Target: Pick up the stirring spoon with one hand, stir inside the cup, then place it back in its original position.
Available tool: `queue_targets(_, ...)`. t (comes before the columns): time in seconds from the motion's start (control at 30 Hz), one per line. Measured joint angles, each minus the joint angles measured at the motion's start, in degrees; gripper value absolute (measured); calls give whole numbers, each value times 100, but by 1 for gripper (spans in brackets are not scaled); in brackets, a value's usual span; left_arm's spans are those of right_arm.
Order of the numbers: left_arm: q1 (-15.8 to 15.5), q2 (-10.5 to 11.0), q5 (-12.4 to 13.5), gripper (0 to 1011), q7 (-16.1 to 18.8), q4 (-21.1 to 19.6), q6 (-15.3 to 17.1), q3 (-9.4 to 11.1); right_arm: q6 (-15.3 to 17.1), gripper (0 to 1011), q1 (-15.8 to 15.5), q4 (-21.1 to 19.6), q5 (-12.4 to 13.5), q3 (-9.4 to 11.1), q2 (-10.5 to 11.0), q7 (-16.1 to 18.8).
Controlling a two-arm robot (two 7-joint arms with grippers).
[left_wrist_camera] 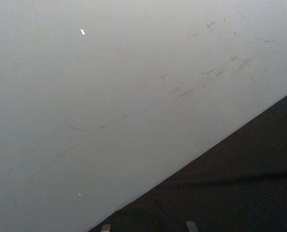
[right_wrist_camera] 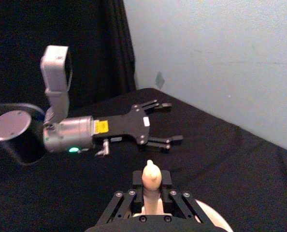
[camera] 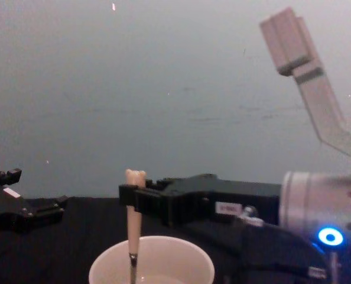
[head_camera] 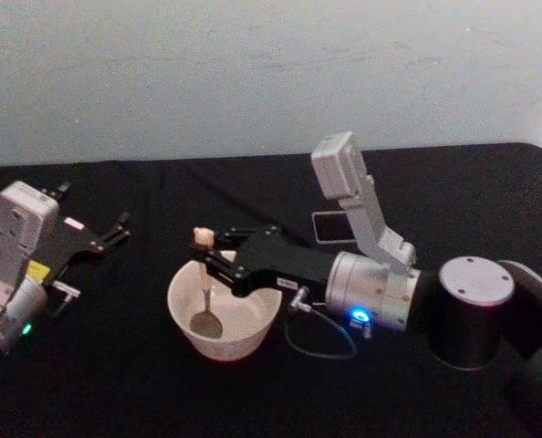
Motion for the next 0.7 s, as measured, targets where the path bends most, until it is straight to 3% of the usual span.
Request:
queue_targets(0.33, 0, 0, 0, 1001, 0, 0, 0, 0, -94, 225, 358, 657, -170, 127, -478, -339)
queue_targets(0.57, 0, 0, 0, 1001, 0, 0, 0, 0, -132, 225, 433, 837, -239, 307, -513, -430)
queue_targets(0.7, 0, 0, 0, 1001, 0, 0, 0, 0, -128, 225, 384, 792, -250, 441, -393, -418)
